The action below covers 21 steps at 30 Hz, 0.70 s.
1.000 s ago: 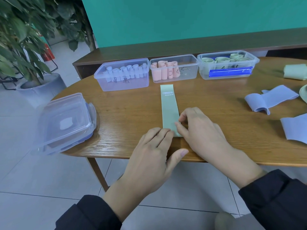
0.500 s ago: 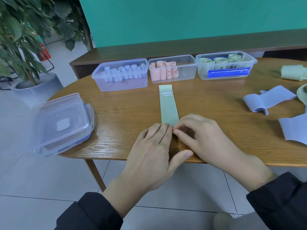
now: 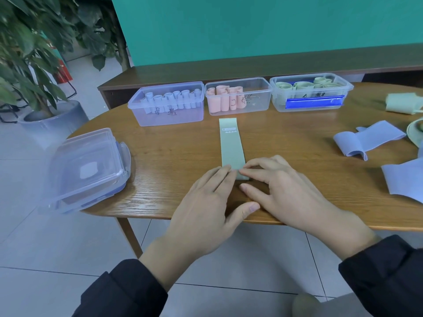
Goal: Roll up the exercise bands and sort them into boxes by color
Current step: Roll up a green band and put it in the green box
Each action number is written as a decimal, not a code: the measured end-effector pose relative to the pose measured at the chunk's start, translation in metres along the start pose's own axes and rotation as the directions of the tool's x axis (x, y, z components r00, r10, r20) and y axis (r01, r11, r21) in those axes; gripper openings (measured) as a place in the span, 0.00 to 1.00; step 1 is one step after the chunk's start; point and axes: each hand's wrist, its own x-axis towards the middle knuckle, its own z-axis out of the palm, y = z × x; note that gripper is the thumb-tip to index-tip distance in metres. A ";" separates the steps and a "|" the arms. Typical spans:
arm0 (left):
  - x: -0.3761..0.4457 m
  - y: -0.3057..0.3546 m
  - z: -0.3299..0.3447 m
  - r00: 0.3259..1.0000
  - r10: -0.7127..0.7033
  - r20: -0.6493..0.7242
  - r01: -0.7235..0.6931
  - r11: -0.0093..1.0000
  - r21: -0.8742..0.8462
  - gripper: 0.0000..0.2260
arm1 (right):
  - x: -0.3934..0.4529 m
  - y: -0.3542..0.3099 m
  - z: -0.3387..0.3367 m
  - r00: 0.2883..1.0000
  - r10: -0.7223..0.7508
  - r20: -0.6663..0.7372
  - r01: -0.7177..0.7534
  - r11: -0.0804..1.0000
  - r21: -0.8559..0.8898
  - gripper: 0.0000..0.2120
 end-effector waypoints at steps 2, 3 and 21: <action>-0.002 -0.001 0.002 0.999 0.017 -0.045 -0.018 1.000 -0.010 0.37 | 0.001 0.000 -0.001 1.000 -0.001 0.012 0.001 1.000 -0.005 0.20; -0.002 -0.001 0.003 0.999 0.018 -0.040 -0.018 1.000 -0.002 0.37 | 0.002 0.001 -0.002 1.000 0.001 0.019 -0.001 1.000 -0.006 0.20; 0.022 0.006 -0.004 0.989 -0.096 0.112 0.091 0.995 0.052 0.44 | 0.008 0.005 0.002 1.000 -0.002 -0.021 0.002 1.000 0.006 0.20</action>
